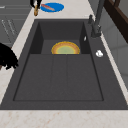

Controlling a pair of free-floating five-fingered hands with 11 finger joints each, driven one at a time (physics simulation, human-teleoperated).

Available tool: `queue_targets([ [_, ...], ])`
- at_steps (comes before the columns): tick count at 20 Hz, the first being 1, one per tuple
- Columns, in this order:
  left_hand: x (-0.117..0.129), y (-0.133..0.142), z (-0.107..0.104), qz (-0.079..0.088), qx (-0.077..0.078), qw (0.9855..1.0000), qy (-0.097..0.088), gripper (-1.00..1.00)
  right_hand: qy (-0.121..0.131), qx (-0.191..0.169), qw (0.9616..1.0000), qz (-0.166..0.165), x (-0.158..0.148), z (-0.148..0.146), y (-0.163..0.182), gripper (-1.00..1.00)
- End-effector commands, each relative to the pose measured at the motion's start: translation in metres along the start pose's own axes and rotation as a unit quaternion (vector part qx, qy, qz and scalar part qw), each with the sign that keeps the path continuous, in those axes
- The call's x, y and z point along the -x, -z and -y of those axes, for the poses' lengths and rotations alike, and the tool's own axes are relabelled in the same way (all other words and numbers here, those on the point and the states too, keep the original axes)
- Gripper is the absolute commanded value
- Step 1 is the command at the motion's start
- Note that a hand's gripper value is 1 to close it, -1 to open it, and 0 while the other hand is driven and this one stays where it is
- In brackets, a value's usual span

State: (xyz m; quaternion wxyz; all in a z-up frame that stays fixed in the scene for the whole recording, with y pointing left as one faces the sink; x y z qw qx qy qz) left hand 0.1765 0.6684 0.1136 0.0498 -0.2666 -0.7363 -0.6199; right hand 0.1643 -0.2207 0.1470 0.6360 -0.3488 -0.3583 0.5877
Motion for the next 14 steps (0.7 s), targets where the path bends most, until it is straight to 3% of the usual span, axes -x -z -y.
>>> queue_targets([
  [1, -0.002, -0.007, -0.001, 0.006, -0.005, 0.9999, 0.014, -1.0, 0.0, 0.0, 1.0, 0.0, 0.0, 0.0, 0.0, 0.0],
  [2, -0.015, 0.006, -0.013, 0.002, -0.057, 0.9983, -0.008, -1.0, 0.0, 0.0, 1.0, 0.0, 0.0, 0.0, 0.0, 0.0],
  [4, -0.028, 0.009, -0.021, 0.012, -0.058, 0.9982, -0.006, -1.0, 0.0, 0.0, 1.0, 0.0, 0.0, 0.0, 0.0, 0.0],
  [6, -0.042, 0.014, -0.027, 0.016, -0.044, 0.9989, -0.001, -1.0, 0.0, 0.0, 1.0, 0.0, 0.0, 0.0, 0.0, 0.0],
  [10, -0.066, 0.018, -0.037, 0.025, -0.037, 0.9988, -0.018, -1.0, 0.0, 0.0, 1.0, 0.0, 0.0, 0.0, 0.0, 0.0],
  [13, -0.088, 0.02, -0.047, 0.034, -0.033, 0.9987, -0.019, -1.0, 0.0, 0.0, 1.0, 0.0, 0.0, 0.0, 0.0, 0.0],
  [14, -0.089, 0.011, -0.05, 0.032, -0.051, 0.9979, -0.024, -1.0, 0.0, 0.0, 1.0, 0.0, 0.0, 0.0, 0.0, 0.0],
])
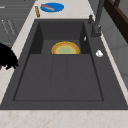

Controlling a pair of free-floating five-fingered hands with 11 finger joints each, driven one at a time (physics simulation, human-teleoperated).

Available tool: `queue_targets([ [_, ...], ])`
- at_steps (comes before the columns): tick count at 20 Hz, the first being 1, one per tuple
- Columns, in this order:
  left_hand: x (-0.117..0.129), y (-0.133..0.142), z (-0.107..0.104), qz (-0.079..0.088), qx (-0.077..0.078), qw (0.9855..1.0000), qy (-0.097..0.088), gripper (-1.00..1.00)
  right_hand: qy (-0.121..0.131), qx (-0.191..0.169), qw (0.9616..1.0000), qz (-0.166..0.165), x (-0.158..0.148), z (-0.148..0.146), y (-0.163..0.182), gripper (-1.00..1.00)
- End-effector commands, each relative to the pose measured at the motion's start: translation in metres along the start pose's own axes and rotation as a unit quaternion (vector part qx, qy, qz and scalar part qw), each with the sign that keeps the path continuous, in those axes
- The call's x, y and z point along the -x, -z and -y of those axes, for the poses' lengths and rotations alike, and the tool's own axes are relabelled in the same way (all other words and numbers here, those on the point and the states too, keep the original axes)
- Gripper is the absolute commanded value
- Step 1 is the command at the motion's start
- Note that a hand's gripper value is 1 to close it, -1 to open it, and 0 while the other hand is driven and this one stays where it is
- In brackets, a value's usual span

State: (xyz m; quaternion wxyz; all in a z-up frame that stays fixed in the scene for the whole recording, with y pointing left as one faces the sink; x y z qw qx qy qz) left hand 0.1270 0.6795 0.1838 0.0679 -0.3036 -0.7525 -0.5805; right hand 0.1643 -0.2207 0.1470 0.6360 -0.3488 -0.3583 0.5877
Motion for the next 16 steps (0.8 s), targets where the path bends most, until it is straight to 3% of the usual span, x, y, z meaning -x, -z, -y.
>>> queue_targets([
  [1, -0.021, 0.001, -0.013, 0.012, -0.001, 0.9999, 0.003, -1.0, 0.0, 0.0, 1.0, 0.0, 0.0, 0.0, 0.0, 0.0],
  [3, -0.023, -0.004, -0.019, 0.012, -0.004, 0.9999, -0.001, -1.0, 0.0, 0.0, 1.0, 0.0, 0.0, 0.0, 0.0, 0.0],
  [6, -0.018, 0.0, -0.03, 0.014, -0.007, 0.9998, 0.013, -1.0, 0.0, 0.0, 1.0, 0.0, 0.0, 0.0, 0.0, 0.0],
  [7, -0.011, -0.002, -0.032, -0.003, -0.015, 0.9999, 0.003, -1.0, 0.0, 0.0, 1.0, 0.0, 0.0, 0.0, 0.0, 0.0],
  [11, 0.01, -0.001, -0.035, -0.027, -0.018, 0.9995, 0.001, -1.0, 0.0, 0.0, 1.0, 0.0, 0.0, 0.0, 0.0, 0.0],
  [16, 0.04, -0.002, -0.036, -0.025, -0.014, 0.9996, 0.003, -1.0, 0.0, 0.0, 1.0, 0.0, 0.0, 0.0, 0.0, 0.0],
])
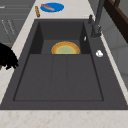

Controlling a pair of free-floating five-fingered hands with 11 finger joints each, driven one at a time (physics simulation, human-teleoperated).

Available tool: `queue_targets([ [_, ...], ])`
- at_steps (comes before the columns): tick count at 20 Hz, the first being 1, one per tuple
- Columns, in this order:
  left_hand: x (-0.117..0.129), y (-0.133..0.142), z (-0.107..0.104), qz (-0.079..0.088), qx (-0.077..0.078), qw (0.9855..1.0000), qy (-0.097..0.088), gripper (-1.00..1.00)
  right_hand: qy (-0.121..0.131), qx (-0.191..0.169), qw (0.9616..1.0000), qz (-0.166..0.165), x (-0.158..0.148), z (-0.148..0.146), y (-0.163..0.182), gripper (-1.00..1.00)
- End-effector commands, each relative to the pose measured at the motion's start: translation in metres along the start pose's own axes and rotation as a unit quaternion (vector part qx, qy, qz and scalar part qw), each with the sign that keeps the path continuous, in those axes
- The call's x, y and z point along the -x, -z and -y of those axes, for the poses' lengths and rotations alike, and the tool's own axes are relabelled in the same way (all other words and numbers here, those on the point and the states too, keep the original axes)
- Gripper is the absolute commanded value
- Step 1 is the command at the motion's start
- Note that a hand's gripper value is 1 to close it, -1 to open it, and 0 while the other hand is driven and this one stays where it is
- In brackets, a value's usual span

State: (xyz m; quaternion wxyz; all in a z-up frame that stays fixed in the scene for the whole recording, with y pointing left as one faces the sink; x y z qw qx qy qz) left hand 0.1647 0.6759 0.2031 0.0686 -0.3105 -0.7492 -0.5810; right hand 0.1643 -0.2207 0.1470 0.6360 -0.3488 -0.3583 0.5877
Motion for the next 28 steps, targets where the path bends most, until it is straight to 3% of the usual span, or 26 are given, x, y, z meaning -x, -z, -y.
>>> queue_targets([
  [1, 0.024, -0.003, -0.003, -0.027, -0.015, 0.9995, 0.01, -1.0, 0.0, 0.0, 1.0, 0.0, 0.0, 0.0, 0.0, 0.0],
  [11, 0.087, -0.016, -0.002, -0.033, -0.012, 0.9993, 0.011, -1.0, 0.0, 0.0, 1.0, 0.0, 0.0, 0.0, 0.0, 0.0],
  [16, 0.124, -0.024, 0.01, -0.034, -0.013, 0.9993, 0.013, -1.0, 0.0, 0.0, 1.0, 0.0, 0.0, 0.0, 0.0, 0.0],
  [19, 0.147, -0.038, 0.011, -0.025, -0.011, 0.9996, 0.001, -1.0, 0.0, 0.0, 1.0, 0.0, 0.0, 0.0, 0.0, 0.0],
  [20, 0.151, -0.041, 0.009, -0.024, -0.016, 0.9994, -0.016, 1.0, 0.0, 0.0, 1.0, 0.0, 0.0, 0.0, 0.0, 0.0],
  [21, 0.152, -0.046, 0.003, -0.016, -0.002, 0.9986, -0.051, 1.0, 0.0, 0.0, 1.0, 0.0, 0.0, 0.0, 0.0, 0.0],
  [22, 0.154, -0.049, -0.002, -0.021, -0.001, 0.9969, -0.076, 1.0, 0.0, 0.0, 1.0, 0.0, 0.0, 0.0, 0.0, 0.0],
  [23, 0.155, -0.052, -0.006, -0.011, -0.001, 0.9966, -0.082, 1.0, 0.0, 0.0, 1.0, 0.0, 0.0, 0.0, 0.0, 0.0],
  [24, 0.158, -0.053, -0.008, -0.006, -0.008, 0.9979, -0.063, 1.0, 0.0, 0.0, 1.0, 0.0, 0.0, 0.0, 0.0, 0.0],
  [26, 0.16, -0.054, -0.012, -0.002, -0.027, 0.9981, -0.056, 1.0, 0.0, 0.0, 1.0, 0.0, 0.0, 0.0, 0.0, 0.0],
  [28, 0.165, -0.057, -0.013, 0.002, -0.031, 0.999, -0.032, 1.0, 0.0, 0.0, 1.0, 0.0, 0.0, 0.0, 0.0, 0.0],
])
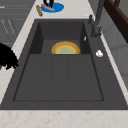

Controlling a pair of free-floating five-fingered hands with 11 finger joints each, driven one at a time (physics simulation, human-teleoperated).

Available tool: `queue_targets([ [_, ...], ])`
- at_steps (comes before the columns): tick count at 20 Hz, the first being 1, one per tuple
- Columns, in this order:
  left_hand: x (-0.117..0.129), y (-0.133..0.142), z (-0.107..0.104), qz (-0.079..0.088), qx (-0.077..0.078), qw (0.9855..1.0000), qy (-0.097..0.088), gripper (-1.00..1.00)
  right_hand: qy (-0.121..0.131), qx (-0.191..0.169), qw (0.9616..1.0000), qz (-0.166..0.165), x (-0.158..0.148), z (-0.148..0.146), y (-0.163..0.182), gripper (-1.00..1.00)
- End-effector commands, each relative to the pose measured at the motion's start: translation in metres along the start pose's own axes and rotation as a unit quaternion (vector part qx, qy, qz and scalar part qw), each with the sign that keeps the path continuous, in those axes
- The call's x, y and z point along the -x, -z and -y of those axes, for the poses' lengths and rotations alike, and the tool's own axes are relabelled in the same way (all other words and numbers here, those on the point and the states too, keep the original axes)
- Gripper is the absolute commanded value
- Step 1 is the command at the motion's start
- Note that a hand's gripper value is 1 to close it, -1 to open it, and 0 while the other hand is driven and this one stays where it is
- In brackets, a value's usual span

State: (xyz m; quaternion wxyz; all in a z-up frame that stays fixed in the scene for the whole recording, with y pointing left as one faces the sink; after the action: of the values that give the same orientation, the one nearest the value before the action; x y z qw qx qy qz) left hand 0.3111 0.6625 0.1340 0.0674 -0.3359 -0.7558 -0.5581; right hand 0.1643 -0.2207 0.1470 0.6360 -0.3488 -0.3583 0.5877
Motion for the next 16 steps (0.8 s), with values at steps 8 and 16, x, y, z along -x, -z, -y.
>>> queue_targets([
  [8, 0.016, -0.007, -0.002, -0.042, -0.053, 0.9955, 0.066, -1.0, 0.0, 0.0, 1.0, 0.0, 0.0, 0.0, 0.0, 0.0],
  [16, 0.009, -0.006, -0.009, -0.031, -0.023, 0.9947, 0.095, -1.0, 0.0, 0.0, 1.0, 0.0, 0.0, 0.0, 0.0, 0.0],
])
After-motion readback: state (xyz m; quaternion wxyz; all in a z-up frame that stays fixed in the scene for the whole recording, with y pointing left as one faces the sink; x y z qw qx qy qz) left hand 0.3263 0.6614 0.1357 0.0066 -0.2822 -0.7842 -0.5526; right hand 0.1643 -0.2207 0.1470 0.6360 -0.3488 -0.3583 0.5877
